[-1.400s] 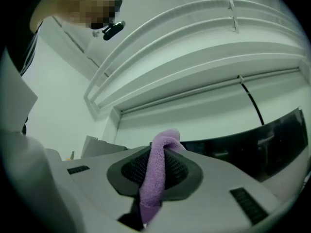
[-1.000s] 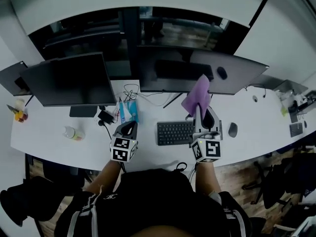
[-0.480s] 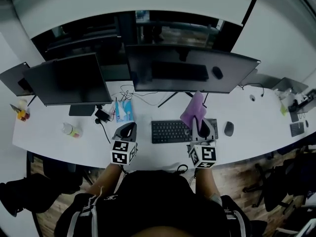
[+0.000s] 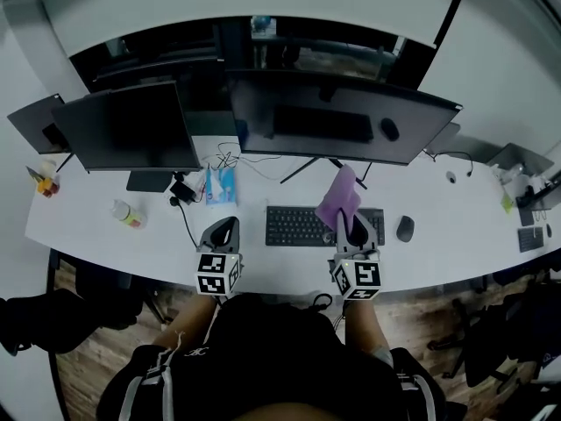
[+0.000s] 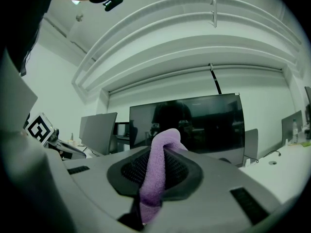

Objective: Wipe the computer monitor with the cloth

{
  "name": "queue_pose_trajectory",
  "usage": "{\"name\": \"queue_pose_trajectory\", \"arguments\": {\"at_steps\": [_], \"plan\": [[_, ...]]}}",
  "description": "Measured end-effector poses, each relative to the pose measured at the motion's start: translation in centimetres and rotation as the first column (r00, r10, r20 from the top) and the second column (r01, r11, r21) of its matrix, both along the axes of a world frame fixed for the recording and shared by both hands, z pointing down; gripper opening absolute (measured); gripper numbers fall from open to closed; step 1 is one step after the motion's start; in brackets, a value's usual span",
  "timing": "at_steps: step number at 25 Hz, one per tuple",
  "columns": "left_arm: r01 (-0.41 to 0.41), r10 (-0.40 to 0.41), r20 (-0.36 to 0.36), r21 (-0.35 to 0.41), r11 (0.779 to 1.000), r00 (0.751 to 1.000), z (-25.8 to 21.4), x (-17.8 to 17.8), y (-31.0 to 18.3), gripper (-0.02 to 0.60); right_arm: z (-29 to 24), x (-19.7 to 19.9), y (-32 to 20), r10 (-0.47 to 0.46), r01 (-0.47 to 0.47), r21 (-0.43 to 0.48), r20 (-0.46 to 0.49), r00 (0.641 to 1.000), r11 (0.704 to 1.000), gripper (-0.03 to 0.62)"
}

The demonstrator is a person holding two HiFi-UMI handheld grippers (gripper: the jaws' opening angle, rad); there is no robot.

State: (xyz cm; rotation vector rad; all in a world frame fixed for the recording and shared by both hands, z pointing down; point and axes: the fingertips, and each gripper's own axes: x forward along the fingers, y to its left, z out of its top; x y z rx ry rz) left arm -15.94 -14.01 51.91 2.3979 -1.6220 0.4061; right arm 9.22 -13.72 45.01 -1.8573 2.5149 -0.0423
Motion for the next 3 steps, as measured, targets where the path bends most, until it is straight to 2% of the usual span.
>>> {"name": "queue_pose_trajectory", "arguments": {"at_steps": [3], "plan": [[0.003,-0.003,-0.002,-0.007,1.000,1.000,0.39,0.53,1.13,0.014,0.43,0.43,0.78,-0.007,0.007,-0.006,0.006,1.000,1.000,0.067]]}}
